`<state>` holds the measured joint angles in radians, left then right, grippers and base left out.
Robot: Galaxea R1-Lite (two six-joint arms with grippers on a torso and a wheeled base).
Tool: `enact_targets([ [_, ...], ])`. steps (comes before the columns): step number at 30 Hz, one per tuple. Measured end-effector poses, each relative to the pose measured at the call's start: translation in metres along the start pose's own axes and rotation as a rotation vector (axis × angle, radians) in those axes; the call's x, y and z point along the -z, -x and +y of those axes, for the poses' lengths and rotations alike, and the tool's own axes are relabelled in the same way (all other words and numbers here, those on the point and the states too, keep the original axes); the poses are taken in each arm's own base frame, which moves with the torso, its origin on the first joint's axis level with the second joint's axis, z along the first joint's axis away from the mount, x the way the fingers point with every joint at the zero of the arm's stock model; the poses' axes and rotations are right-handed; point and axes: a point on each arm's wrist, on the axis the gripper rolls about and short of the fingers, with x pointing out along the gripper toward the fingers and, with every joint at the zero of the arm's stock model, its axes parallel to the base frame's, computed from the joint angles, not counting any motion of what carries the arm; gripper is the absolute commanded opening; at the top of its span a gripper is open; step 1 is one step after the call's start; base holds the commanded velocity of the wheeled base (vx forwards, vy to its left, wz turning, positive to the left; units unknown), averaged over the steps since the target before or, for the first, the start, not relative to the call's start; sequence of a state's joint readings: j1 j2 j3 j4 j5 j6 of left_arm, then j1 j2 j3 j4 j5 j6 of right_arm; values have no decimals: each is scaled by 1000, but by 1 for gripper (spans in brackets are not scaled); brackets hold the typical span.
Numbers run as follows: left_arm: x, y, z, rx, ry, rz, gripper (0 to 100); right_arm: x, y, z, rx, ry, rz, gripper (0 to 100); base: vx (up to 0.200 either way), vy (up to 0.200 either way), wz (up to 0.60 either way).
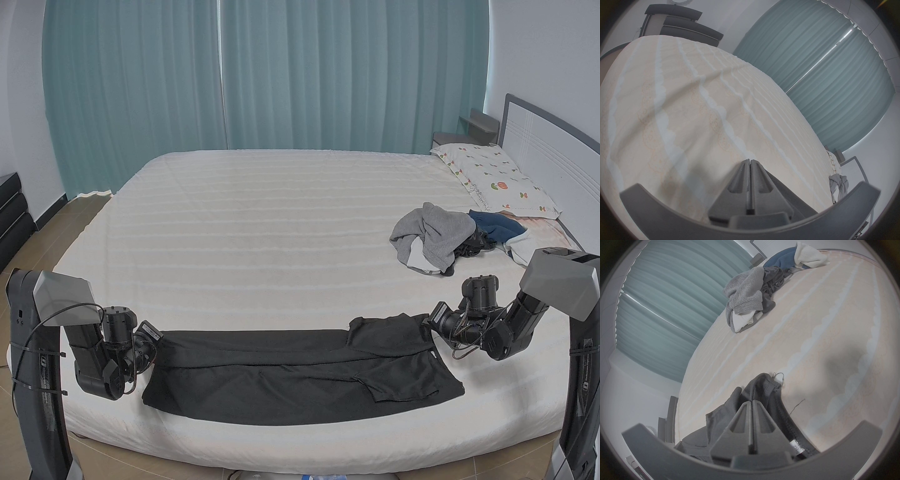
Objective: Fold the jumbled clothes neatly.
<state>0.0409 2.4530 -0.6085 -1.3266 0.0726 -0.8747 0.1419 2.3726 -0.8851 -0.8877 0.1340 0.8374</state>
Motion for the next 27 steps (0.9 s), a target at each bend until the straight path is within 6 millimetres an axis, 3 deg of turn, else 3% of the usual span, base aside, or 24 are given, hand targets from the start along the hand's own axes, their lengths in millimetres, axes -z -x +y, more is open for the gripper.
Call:
enact_targets([
  [5,1,0,0,-1,-1,2,0,-3,0,-1,1,-3,-9,0,0,0,0],
  [6,1,0,0,-1,-1,3,0,-4,0,-1,0,-2,-10,100,0,0,0],
  [8,0,1,0,0,-1,3,0,-4,0,0,0,-3,-11,100,0,0,0],
  [9,1,1,0,0,-1,3,100,-4,0,0,1,-2,-13,100,0,0,0],
  [20,0,1,0,2,2,1,100,-8,17,11,-110,38,-92,100,0,0,0],
  [27,-3,4,1,-3,7,-4,100,14,33,4,-205,195,-9,100,0,0,0],
])
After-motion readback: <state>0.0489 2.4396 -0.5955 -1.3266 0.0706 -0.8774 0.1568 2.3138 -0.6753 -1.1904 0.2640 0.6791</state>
